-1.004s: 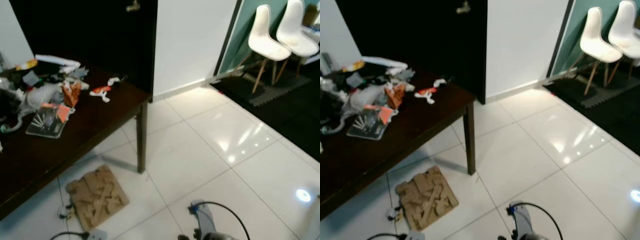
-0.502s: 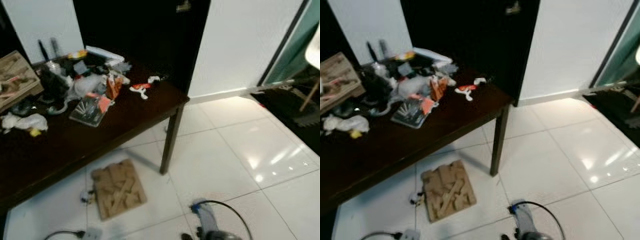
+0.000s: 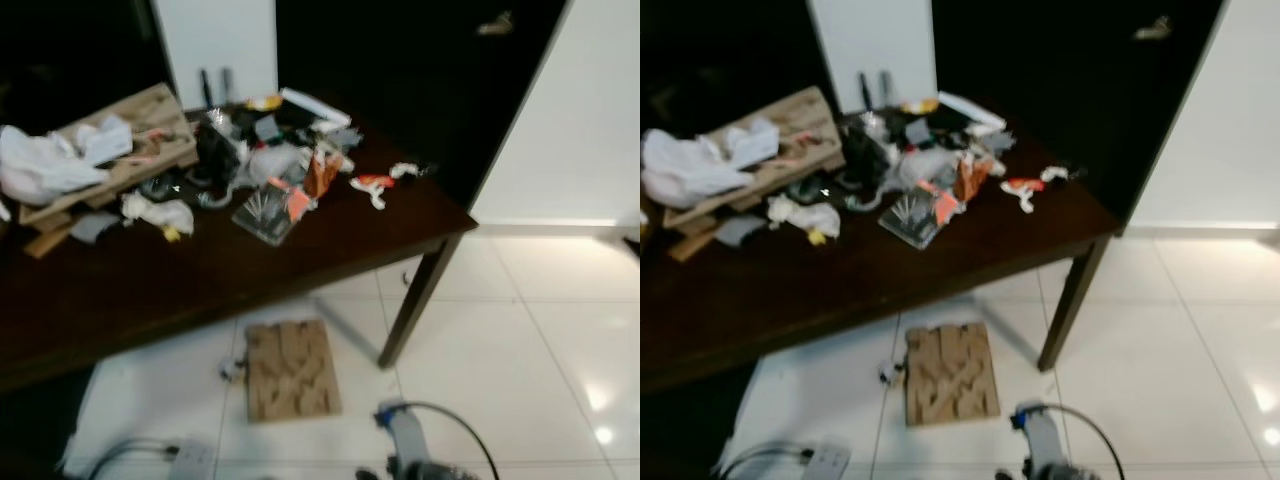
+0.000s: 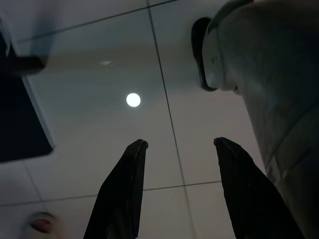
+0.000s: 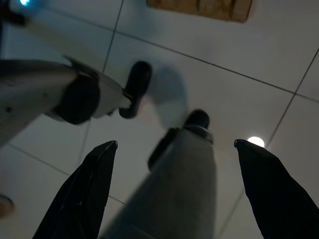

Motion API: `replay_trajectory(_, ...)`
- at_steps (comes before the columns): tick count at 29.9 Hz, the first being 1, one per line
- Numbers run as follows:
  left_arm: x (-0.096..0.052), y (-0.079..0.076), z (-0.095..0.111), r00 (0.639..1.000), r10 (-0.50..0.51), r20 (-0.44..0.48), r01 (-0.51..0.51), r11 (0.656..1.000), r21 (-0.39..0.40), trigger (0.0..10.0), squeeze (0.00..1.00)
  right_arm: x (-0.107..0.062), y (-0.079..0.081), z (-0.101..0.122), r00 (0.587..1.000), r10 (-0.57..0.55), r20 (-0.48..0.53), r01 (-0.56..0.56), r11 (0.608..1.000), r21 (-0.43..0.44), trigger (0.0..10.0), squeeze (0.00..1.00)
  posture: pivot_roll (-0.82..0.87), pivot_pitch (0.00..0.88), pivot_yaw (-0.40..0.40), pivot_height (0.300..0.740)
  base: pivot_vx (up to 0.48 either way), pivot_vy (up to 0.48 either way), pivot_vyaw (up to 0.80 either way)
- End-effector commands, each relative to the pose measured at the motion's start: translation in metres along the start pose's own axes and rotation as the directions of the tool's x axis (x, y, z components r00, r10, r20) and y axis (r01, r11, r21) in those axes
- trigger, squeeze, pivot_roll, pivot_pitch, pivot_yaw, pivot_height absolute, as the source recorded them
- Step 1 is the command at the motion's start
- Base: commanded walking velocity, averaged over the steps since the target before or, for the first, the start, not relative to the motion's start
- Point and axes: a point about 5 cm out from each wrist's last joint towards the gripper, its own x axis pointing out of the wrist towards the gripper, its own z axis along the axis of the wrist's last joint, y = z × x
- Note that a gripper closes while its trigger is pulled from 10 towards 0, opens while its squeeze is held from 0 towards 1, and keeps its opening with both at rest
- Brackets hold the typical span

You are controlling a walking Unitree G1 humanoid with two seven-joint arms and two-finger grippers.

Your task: Picking trash to rubbish bin

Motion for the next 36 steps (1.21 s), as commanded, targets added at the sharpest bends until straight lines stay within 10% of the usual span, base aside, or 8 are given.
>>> replay_trajectory(1, 0.0010, -0.0049, 0.0027, 1.000, -0.019, 0.007, 0.019, 1.000, 0.005, 10.0, 0.00, 0.0012, 0.0035, -0.0010, 1.000, 0.008, -0.006, -0.008, 1.000, -0.005, 10.0, 0.00, 0.13, 0.067, -0.026, 0.740, 0.000, 0.000, 0.77)
replay_trajectory(36, 0.0015, -0.0036, 0.0092, 1.000, -0.006, 0.027, 0.006, 1.000, 0.005, 10.0, 0.00, 0.0008, 0.0013, 0.0019, 1.000, -0.009, 0.021, 0.009, 1.000, 0.019, 10.0, 0.00, 0.12, 0.062, -0.020, 0.740, 0.000, 0.000, 0.77)
